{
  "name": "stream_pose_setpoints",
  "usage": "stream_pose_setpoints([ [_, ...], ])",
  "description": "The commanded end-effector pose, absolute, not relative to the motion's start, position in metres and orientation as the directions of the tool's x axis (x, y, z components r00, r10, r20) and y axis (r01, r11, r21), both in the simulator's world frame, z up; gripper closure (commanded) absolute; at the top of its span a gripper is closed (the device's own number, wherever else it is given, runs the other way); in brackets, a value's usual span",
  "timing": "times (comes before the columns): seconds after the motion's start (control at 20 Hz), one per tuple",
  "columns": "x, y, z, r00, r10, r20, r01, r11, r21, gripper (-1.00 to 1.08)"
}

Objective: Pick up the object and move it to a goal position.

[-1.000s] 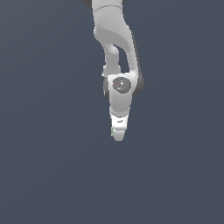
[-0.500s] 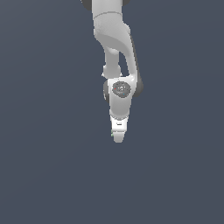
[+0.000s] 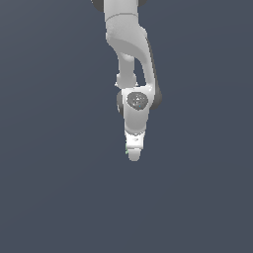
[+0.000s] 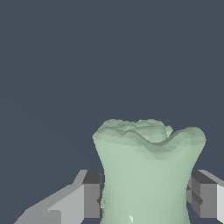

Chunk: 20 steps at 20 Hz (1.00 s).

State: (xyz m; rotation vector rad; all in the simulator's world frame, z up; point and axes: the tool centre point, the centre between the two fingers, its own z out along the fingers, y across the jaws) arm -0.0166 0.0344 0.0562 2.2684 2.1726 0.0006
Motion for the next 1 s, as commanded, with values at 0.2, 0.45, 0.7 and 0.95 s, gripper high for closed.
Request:
stream_pose_setpoints([
  [0.2, -0.019, 0.048, 0.073, 0.042, 0.999, -0.001, 0.999, -0.042, 0.001, 1.08],
  [0.45, -0.025, 0.071, 0.103, 0.042, 0.999, -0.001, 0.999, -0.042, 0.001, 1.08],
  [0.7, -0.032, 0.106, 0.148, 0.041, 0.999, -0.002, 0.999, -0.041, 0.001, 1.08],
  [0.95, -0.039, 0.145, 0.197, 0.04, 0.999, -0.001, 0.999, -0.04, 0.0, 1.08],
])
